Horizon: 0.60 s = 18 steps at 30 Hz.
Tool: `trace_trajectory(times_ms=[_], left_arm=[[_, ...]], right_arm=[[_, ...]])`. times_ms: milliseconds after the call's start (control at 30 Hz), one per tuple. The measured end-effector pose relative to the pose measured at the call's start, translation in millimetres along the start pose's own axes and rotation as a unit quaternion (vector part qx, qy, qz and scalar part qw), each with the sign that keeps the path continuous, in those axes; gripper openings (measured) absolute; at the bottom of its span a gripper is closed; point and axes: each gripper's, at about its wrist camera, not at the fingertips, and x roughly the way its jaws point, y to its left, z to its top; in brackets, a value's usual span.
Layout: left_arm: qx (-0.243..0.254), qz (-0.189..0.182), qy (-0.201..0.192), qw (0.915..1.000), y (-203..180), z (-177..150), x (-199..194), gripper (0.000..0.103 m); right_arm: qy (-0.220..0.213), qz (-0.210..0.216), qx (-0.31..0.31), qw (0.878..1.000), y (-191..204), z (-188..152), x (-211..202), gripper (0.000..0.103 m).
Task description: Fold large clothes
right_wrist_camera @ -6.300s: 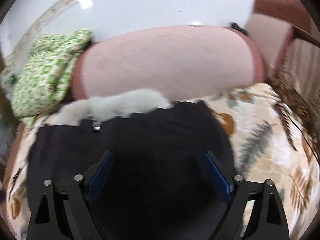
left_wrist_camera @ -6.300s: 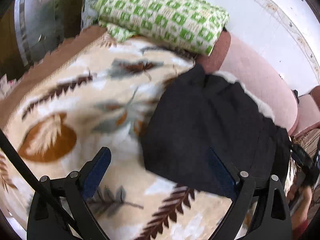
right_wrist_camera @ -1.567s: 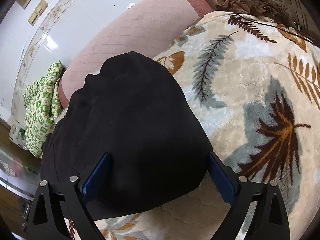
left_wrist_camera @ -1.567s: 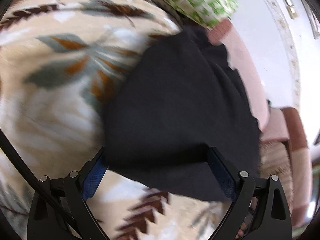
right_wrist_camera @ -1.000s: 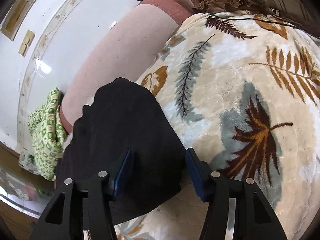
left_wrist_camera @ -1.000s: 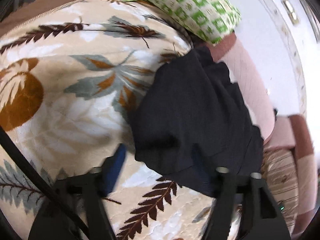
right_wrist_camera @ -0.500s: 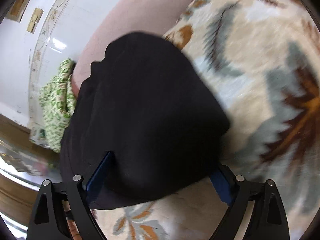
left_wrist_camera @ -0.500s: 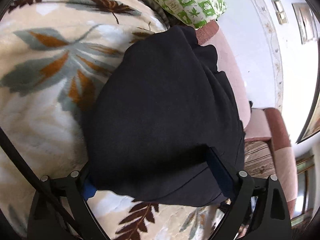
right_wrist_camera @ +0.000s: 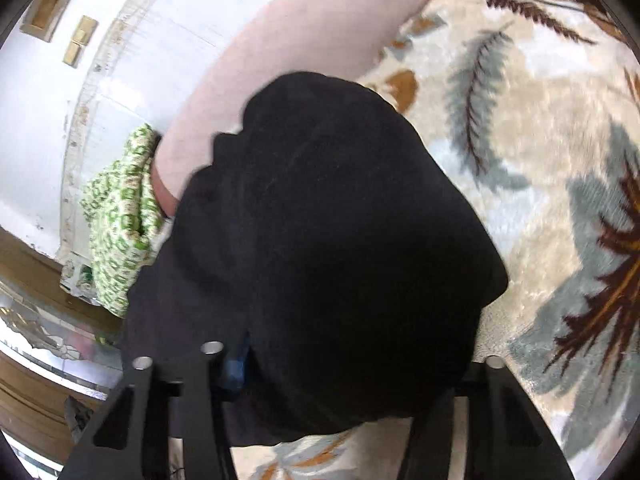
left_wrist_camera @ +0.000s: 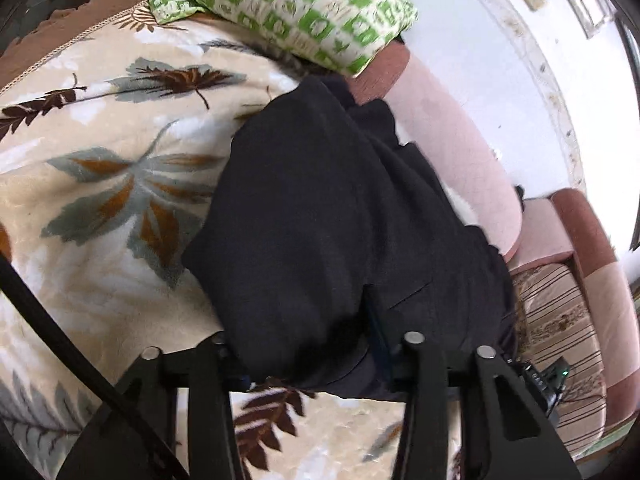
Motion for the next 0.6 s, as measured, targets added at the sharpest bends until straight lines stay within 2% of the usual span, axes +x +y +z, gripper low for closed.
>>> trace_trajectory(times_ms=[233, 600], left_arm=[[0.022, 0.016, -0.015, 0.9995, -16.2, -6.9, -22.5, 0.038], [0.039, 0.030, -0.004, 0.9988, -14.6, -24.0, -36.2, 0.037]], right_arm=[[-0.013, 0.023, -0.015, 1.000, 10.1, 3.1, -30.4, 0.042], [0.002, 0.017, -0.043, 0.999, 12.1, -2.0, -52.4, 0.042]])
